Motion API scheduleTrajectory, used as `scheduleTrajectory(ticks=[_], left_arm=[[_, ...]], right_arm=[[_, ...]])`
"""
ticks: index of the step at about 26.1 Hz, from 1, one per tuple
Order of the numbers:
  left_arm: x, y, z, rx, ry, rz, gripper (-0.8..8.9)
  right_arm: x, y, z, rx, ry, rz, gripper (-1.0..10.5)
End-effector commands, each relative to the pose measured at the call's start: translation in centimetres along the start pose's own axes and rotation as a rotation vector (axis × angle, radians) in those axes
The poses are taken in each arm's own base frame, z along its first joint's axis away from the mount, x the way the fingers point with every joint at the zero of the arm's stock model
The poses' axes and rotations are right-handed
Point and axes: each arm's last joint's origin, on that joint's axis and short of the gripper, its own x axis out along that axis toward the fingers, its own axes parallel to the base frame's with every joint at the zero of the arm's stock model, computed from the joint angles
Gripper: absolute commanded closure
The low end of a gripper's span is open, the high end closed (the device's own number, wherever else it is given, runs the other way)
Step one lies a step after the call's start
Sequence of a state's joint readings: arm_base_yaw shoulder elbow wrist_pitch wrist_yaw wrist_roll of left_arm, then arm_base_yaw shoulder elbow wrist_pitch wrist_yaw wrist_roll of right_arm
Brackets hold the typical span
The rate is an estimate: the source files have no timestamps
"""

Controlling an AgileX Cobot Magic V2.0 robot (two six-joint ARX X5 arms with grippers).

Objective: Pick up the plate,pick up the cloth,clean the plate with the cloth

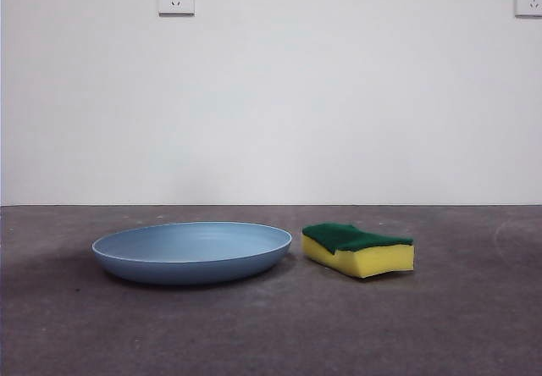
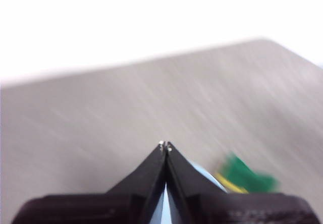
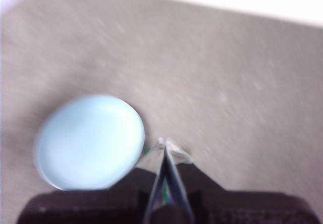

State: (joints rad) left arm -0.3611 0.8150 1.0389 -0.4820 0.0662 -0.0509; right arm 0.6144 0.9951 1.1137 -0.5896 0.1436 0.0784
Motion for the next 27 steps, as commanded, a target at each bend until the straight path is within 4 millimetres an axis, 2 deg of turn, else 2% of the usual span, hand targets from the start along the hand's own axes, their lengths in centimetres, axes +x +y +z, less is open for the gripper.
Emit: scheduleTrajectory(ticks=[1, 2, 6, 10, 19, 27], left_arm=[[-1.6, 0.0, -1.3, 0.064, -0.038, 0.079, 8.21], [-2.2, 0.1, -2.2, 0.072, -0.044, 0.081, 8.21], [-3.3, 0.3, -8.0, 0.079, -0.086, 0.069, 8.21], [-3.6, 0.4, -11.0, 0.016, -0.133, 0.067, 8.21], [-3.5, 0.6, -13.0, 0.001, 0.029, 0.081, 8.16], [-3.6, 0.6, -13.9, 0.000, 0.124, 0.086, 8.16]], right_arm=[[-0.6, -0.2, -2.2, -0.014, -0.059, -0.049, 9.6], [-1.0, -0.2, -3.2, -0.016, -0.081, -0.051, 9.6], [-1.8, -0.5, -7.5, -0.008, -0.154, -0.073, 9.6], [-2.2, -0.7, -9.1, -0.005, -0.150, -0.072, 9.5], [-2.3, -0.8, -9.2, -0.005, -0.145, -0.073, 9.5], [-2.3, -0.8, -9.2, -0.004, -0.145, -0.075, 9.5]])
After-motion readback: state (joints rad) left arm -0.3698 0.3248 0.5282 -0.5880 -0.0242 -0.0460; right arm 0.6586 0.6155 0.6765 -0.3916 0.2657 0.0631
